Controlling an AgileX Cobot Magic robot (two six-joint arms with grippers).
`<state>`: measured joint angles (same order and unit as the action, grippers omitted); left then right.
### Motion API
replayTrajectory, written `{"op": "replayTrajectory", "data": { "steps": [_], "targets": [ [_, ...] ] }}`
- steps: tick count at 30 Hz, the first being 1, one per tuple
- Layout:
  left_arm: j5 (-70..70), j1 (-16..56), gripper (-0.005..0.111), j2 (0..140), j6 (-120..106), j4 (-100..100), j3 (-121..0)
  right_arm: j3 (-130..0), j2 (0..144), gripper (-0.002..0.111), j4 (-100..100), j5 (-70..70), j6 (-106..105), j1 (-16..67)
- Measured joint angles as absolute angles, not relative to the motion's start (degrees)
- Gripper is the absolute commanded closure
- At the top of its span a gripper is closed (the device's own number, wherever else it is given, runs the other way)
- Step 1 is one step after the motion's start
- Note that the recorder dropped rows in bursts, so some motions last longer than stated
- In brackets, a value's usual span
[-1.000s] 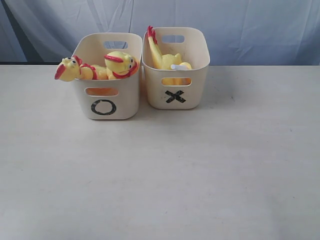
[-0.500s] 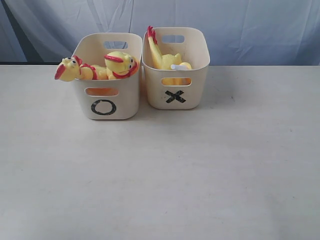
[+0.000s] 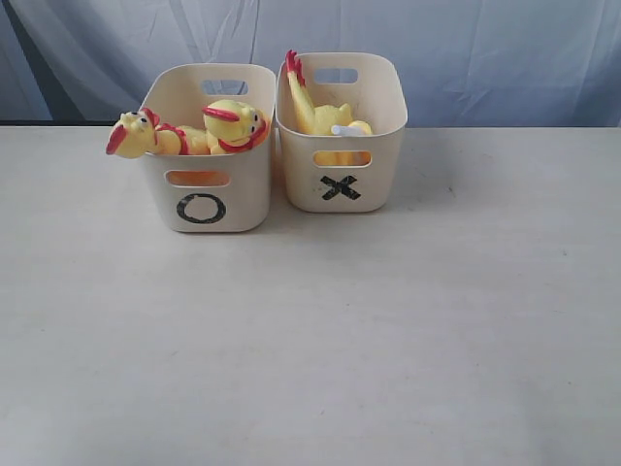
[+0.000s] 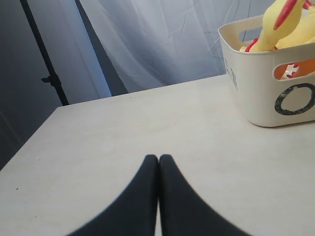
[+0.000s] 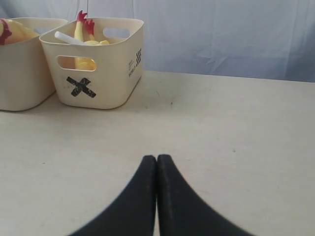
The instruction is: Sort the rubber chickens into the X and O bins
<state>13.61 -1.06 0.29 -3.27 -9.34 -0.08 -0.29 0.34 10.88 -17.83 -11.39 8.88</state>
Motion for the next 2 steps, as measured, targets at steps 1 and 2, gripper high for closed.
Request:
{"op": "replayTrajectory", "data": {
  "steps": [1,2],
  "targets": [
    [13.6,-1.1,0.106,0.3,-3.3,-9.3,-0.1,-0.3,0.3,0.108,10.9,-17.8,-11.4,8.9],
    [13.6,-1.1,0.106,0.3,-3.3,-9.3,-0.1,-0.3,0.3,0.108,10.9,-17.8,-11.4,8.9]
  ]
}}
